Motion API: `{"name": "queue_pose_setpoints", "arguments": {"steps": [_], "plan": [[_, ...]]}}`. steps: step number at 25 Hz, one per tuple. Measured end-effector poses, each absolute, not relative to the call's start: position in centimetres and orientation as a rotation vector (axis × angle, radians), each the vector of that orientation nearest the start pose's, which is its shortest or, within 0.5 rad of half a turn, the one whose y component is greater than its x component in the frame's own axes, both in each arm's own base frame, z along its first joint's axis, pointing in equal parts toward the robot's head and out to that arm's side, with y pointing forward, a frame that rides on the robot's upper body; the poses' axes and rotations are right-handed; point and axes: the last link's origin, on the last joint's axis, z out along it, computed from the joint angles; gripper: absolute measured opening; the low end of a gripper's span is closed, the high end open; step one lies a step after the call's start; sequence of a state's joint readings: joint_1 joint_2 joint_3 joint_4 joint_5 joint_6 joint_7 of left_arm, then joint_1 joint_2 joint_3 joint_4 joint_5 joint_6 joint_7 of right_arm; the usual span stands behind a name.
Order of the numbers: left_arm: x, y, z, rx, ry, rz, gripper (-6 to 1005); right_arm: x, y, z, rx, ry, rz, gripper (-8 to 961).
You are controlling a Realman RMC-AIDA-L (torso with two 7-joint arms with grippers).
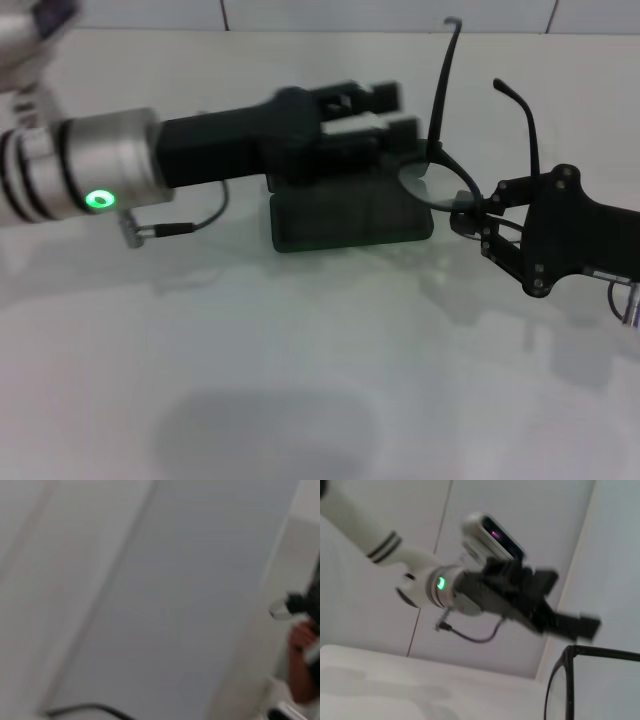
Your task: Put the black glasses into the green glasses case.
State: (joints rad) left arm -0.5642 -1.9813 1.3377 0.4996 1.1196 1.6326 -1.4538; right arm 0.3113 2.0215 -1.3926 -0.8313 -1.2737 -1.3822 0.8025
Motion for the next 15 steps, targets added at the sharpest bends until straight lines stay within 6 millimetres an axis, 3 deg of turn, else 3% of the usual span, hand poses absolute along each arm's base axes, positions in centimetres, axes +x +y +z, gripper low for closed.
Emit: {"name": "queue_pose_setpoints", "arguments": {"steps": [7,15], "plan": [[-16.0,33.6,-1.5,-2.91,-0.622,-1.312,712,22.6,30.5,-2.0,-2.558,-0.331,0.804,117],[-14.9,34.2,-1.6,-2.938,-0.624,-1.297,713,22.9,30.3,-2.3,-2.551,-0.38,0.789,116]]}}
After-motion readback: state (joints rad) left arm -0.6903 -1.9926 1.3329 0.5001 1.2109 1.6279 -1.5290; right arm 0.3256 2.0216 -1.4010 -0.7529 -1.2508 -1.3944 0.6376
